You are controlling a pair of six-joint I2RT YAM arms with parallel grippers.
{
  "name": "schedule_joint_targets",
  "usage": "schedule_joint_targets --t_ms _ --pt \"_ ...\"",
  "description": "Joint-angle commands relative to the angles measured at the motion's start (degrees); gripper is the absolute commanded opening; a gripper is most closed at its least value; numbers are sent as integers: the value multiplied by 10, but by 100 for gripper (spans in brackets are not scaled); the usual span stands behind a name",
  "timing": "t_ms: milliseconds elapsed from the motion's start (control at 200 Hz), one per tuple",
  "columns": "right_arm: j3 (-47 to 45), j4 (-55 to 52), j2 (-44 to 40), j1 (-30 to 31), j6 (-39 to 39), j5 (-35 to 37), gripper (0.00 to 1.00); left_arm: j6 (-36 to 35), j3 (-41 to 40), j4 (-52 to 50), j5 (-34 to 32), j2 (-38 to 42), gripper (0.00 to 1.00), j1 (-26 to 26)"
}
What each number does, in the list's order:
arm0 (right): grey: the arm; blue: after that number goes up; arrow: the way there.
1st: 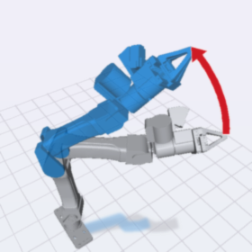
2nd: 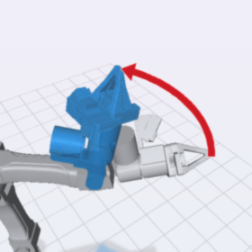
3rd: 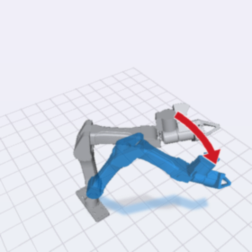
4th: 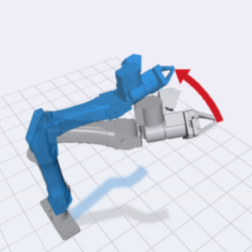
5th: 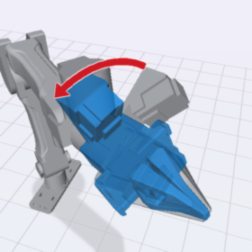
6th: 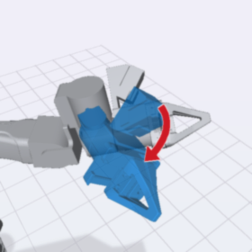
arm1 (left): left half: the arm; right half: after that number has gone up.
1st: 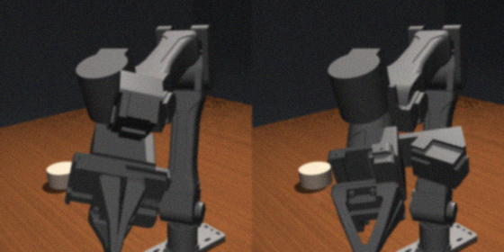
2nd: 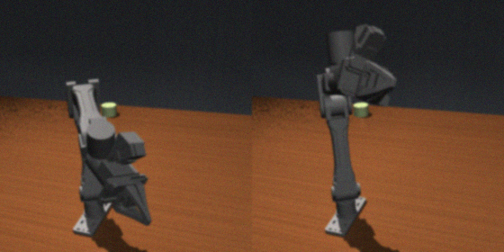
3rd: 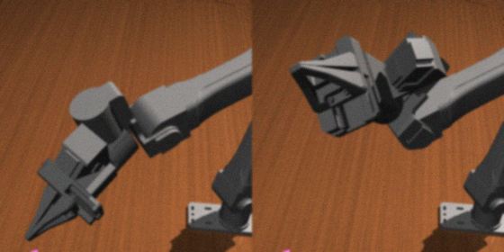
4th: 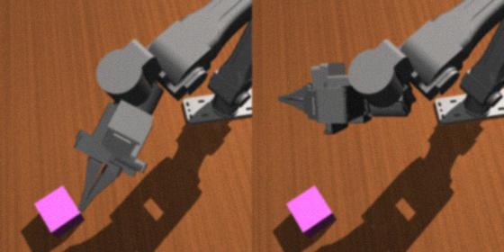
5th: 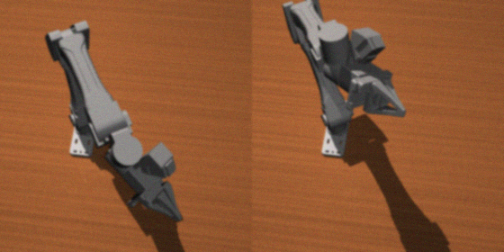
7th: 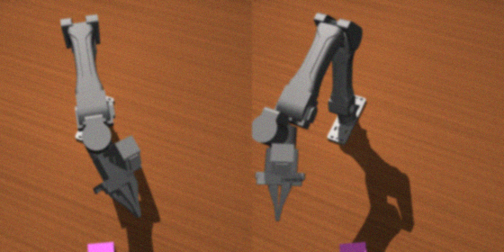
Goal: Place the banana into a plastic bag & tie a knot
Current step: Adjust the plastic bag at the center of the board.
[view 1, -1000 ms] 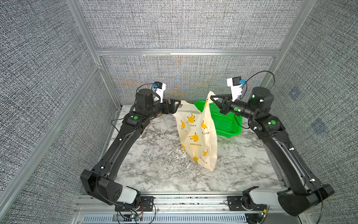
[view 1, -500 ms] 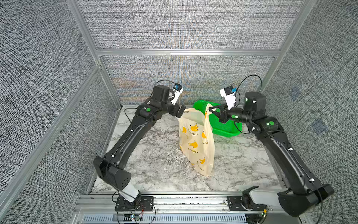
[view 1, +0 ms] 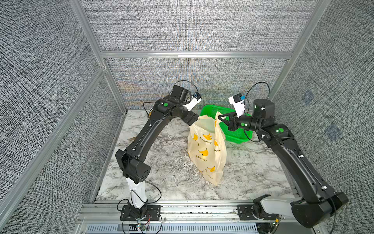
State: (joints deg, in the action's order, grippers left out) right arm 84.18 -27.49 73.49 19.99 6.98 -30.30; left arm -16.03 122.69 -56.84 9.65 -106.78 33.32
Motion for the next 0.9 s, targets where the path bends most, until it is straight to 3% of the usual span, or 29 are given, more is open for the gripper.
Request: schedule_joint_targets --t_ms 0,210,606,896 --pt "-5 10 -5 0 -8 1 0 5 -19 19 30 12 88 4" --pt "-6 10 -6 -1 -9 -1 0 -25 -10 23 -49 -12 83 39" --pt "-16 9 -16 -2 -11 -1 0 -69 -3 66 -167 -40 63 82" --pt "-25 9 -24 -3 -12 -3 0 -93 -6 117 -202 -51 62 104"
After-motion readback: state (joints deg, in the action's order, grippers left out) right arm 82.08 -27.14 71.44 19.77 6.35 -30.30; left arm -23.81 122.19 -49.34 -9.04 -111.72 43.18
